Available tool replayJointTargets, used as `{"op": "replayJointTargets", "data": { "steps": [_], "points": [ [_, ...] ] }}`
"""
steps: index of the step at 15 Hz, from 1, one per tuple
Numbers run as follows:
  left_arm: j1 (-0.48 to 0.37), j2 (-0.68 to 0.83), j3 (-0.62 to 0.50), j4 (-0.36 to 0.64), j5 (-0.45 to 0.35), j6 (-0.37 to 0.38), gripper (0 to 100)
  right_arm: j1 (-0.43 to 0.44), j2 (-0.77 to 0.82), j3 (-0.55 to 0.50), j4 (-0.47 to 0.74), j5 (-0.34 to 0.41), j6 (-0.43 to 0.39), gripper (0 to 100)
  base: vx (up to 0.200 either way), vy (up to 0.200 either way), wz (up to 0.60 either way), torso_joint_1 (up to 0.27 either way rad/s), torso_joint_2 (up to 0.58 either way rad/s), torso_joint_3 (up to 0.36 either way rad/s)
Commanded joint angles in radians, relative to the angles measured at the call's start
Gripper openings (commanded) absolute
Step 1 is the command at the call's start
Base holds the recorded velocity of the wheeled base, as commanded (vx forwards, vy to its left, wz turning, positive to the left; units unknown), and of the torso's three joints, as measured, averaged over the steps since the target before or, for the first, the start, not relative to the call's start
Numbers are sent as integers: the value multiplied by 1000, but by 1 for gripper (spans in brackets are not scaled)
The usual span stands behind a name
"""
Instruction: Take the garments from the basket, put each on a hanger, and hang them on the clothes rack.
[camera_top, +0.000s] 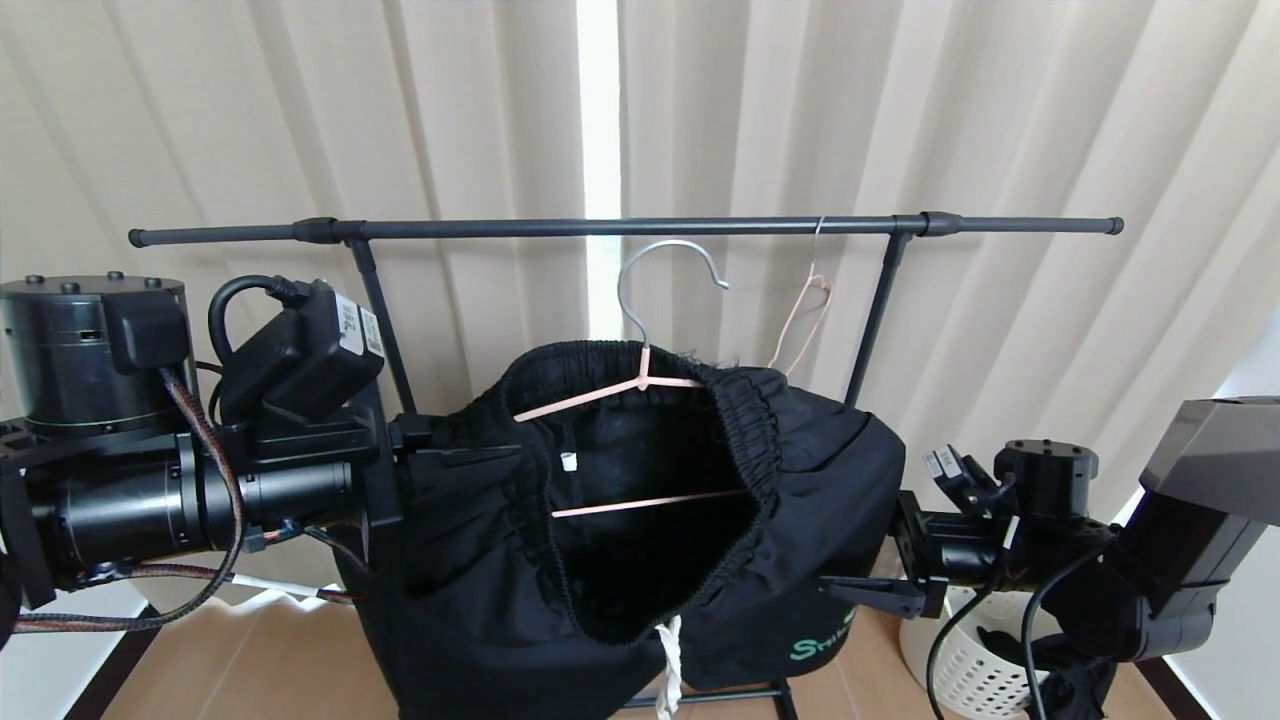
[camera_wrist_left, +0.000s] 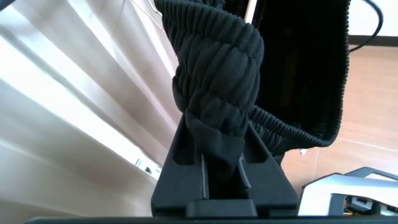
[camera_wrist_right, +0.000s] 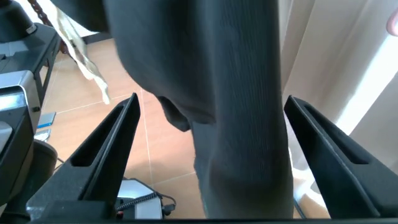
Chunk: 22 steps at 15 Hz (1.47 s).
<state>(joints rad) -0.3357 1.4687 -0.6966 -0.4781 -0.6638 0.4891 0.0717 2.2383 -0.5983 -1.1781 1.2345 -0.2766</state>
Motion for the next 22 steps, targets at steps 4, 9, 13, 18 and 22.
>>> {"op": "replayJointTargets", "data": {
  "steps": [4,9,13,18,22],
  "points": [
    [6,-22,8,-1,0,-34,0,-20,15,-15,-15,-24,2,0,0,0,0,0,0,0],
    [49,-51,37,-1,0,-66,0,-82,11,-44,-15,-23,5,0,0,0,0,0,0,0],
    [112,-74,52,-1,-7,-66,0,-104,11,-51,-14,-23,8,0,0,0,0,0,0,0],
    [119,-68,54,-1,-7,-66,0,-102,9,-51,-5,-23,23,0,0,0,0,0,0,0],
    [121,-65,42,-2,-5,-70,0,-98,-9,-38,-12,-26,74,100,0,0,0,0,0,0]
  ]
}}
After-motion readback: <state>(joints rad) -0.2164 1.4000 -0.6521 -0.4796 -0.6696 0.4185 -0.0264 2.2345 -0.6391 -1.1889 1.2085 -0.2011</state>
